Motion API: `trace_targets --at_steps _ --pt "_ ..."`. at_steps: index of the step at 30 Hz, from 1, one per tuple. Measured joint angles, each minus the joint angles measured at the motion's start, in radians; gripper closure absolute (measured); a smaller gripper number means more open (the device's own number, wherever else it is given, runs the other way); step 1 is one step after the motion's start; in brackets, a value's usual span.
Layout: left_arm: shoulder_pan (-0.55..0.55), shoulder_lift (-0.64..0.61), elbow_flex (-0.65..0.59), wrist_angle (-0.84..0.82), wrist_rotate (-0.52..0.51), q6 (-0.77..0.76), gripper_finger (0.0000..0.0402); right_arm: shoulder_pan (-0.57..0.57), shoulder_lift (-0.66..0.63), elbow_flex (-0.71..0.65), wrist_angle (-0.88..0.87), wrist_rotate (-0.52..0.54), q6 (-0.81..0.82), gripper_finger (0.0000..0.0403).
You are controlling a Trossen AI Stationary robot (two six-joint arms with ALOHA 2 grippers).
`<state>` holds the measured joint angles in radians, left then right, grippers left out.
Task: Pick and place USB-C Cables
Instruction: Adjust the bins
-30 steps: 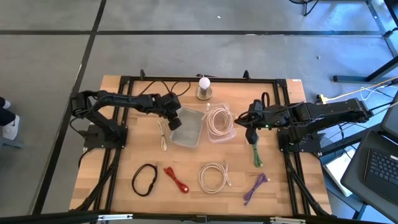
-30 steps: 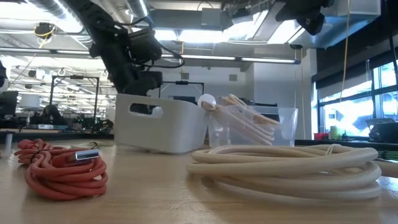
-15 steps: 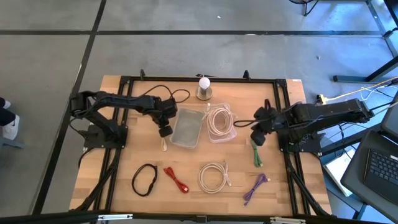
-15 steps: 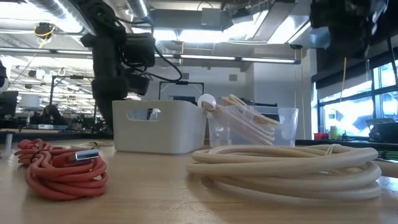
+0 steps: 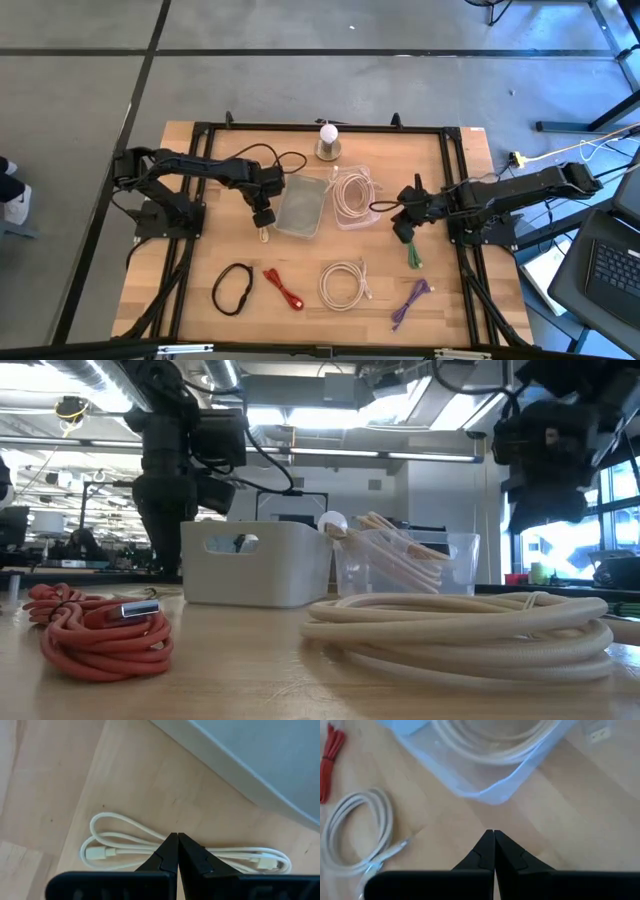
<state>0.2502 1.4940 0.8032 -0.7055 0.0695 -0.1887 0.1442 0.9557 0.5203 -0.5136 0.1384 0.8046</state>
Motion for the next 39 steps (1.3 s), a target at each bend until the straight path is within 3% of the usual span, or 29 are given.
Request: trace_targets --at_steps 11,19,29,39 --pt "0.0 0.0 0.0 0.006 0.001 -0.018 0.04 -0.113 0.114 -0.02 0.111 -0.003 -0.142 0.0403" --pt "0.0 0.0 0.0 0.015 -0.006 -0.041 0.04 -0.135 0.229 -0.02 0.267 -0.068 -0.181 0.0403" --pt "0.012 0.0 0.0 0.231 0.002 -0.086 0.04 -0.105 0.247 -0.01 0.303 -0.115 -0.113 0.0403" --pt "0.005 0.0 -0.001 0.038 0.03 -0.094 0.04 -0.101 0.246 0.003 0.293 -0.116 -0.133 0.0403"
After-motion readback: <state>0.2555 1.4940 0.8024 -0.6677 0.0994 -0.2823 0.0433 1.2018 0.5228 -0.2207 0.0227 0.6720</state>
